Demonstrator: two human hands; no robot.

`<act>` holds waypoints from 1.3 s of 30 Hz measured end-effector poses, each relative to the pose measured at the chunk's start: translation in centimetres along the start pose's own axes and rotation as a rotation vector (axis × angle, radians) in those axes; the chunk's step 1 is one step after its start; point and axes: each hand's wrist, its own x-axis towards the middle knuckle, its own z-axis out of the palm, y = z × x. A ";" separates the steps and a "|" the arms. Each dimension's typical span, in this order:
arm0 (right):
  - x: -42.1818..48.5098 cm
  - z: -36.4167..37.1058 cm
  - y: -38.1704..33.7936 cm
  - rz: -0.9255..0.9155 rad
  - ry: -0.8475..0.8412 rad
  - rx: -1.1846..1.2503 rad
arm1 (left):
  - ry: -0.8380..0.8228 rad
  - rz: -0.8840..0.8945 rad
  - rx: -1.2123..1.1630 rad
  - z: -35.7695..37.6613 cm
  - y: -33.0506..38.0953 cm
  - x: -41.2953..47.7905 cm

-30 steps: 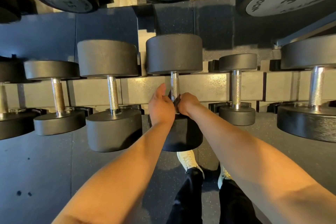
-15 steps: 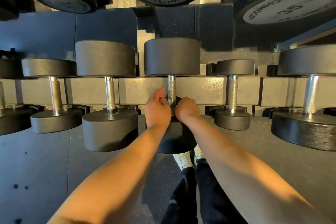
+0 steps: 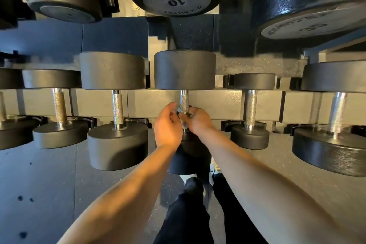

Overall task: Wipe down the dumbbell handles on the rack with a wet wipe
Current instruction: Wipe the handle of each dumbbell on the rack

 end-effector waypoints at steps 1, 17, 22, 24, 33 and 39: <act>0.0 0.4 0.3 0.025 -0.010 -0.055 | -0.008 -0.010 -0.008 -0.1 0.1 0.0; -1.7 1.2 0.5 0.216 0.274 -0.304 | -0.122 0.027 -0.093 -0.3 -0.9 0.2; -2.8 2.0 0.4 0.036 0.486 0.359 | -0.264 0.095 -0.133 -0.8 -1.3 0.4; -3.1 2.5 -0.2 -0.016 0.484 0.360 | -0.365 0.107 -0.172 -1.4 -1.4 0.9; -2.9 4.2 0.3 -0.102 0.567 0.159 | -0.214 0.120 -0.209 -0.7 0.2 4.6; -2.6 4.0 -0.4 -0.083 0.627 0.002 | -0.188 0.079 -0.214 1.3 0.3 5.4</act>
